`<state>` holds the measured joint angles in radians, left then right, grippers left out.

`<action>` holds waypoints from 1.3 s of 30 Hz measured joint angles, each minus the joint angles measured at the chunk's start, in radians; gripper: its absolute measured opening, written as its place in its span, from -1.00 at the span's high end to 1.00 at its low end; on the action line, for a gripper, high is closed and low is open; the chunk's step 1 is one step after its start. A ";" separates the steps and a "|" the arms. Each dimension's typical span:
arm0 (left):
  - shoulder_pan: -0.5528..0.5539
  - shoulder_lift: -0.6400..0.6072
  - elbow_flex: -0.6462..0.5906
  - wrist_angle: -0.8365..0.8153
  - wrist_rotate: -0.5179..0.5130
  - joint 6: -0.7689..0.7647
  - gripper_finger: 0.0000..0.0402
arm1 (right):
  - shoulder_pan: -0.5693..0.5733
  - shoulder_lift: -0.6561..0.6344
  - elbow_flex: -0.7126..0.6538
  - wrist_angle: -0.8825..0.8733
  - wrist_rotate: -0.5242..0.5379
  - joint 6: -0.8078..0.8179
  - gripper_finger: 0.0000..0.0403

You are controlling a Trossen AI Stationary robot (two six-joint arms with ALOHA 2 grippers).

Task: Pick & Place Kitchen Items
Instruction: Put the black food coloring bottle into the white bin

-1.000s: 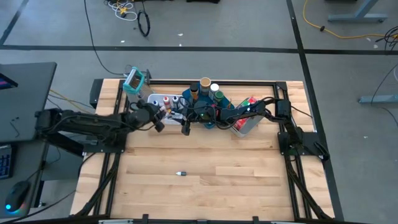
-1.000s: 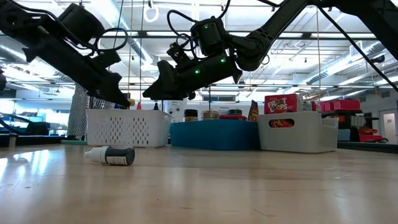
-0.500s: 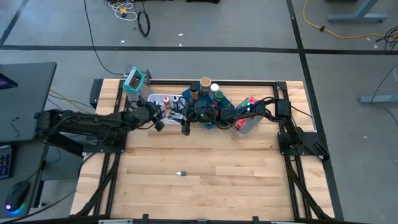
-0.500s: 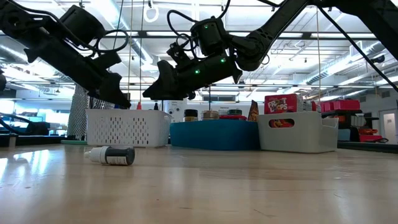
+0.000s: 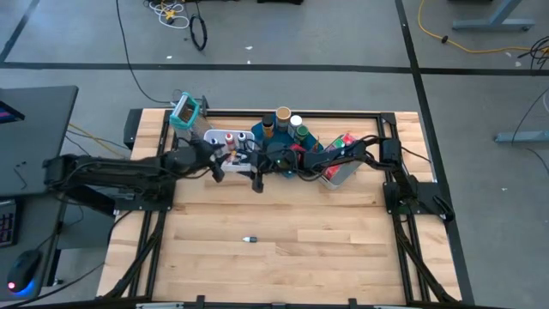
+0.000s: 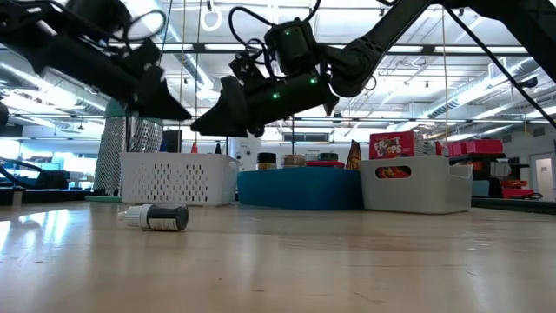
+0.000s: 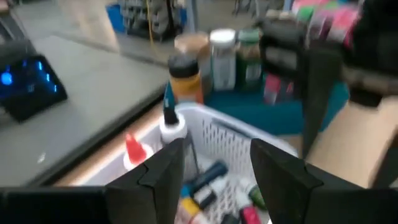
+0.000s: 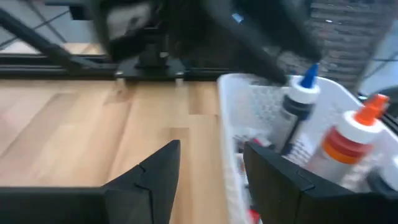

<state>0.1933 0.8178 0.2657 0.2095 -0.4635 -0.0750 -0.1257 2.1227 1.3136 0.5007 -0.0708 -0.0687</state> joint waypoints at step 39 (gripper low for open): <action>-0.049 -0.249 0.000 -0.147 0.035 0.074 0.03 | 0.465 0.098 0.001 -0.157 0.309 0.318 0.07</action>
<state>0.1444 0.5690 0.2661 0.0624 -0.4282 -0.0010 0.3390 2.2207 1.3142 0.3433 0.2384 0.2492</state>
